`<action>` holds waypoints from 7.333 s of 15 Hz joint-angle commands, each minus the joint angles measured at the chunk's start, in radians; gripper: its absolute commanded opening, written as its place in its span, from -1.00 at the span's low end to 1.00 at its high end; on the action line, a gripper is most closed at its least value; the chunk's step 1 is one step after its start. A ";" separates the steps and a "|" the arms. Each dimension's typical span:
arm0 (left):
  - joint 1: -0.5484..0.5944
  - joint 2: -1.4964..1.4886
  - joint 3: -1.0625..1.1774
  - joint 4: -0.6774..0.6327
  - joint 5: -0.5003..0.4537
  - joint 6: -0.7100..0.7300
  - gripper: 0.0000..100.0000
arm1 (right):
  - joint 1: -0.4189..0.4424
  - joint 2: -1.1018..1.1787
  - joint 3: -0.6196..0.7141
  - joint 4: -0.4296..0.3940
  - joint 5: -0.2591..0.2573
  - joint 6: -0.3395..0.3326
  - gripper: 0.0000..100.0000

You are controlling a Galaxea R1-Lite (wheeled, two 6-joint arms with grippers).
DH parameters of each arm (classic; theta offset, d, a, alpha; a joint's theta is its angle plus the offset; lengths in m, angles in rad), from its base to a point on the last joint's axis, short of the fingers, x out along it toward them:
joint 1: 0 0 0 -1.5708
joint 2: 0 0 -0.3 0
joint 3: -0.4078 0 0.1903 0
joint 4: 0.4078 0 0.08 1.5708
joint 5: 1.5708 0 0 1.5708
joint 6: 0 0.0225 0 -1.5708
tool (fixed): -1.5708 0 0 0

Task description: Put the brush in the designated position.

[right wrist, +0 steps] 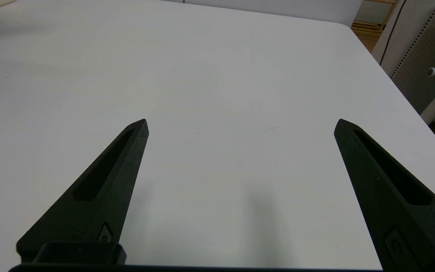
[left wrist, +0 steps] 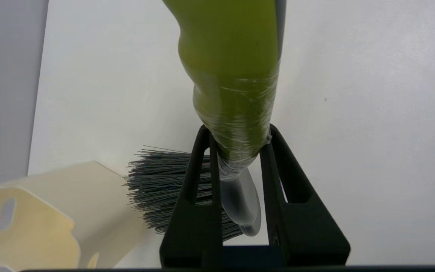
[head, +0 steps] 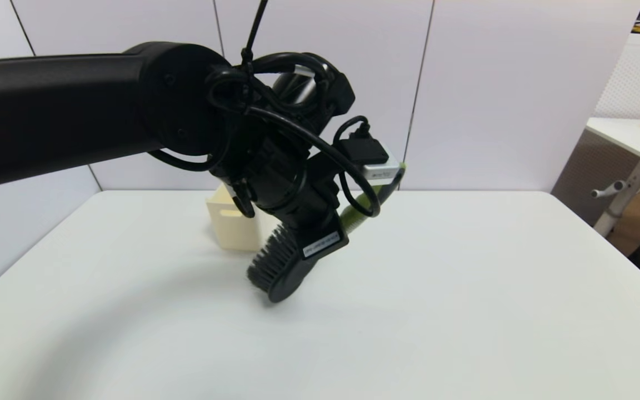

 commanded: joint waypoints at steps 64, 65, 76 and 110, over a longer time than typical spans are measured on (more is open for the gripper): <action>0.212 0.272 -0.022 -0.368 -0.235 1.288 -1.00 | 0.000 0.001 0.002 0.000 0.001 -0.001 1.00; 0.212 0.274 -0.022 -0.368 -0.213 1.285 -1.00 | 0.000 0.001 0.002 0.000 -0.001 -0.001 1.00; 0.238 0.289 -0.022 -0.358 -0.198 1.290 -1.00 | 0.000 0.001 0.002 0.000 -0.001 -0.001 1.00; 0.237 0.078 -0.017 -0.263 -0.192 1.185 1.00 | 0.000 0.001 0.002 0.000 0.001 -0.001 1.00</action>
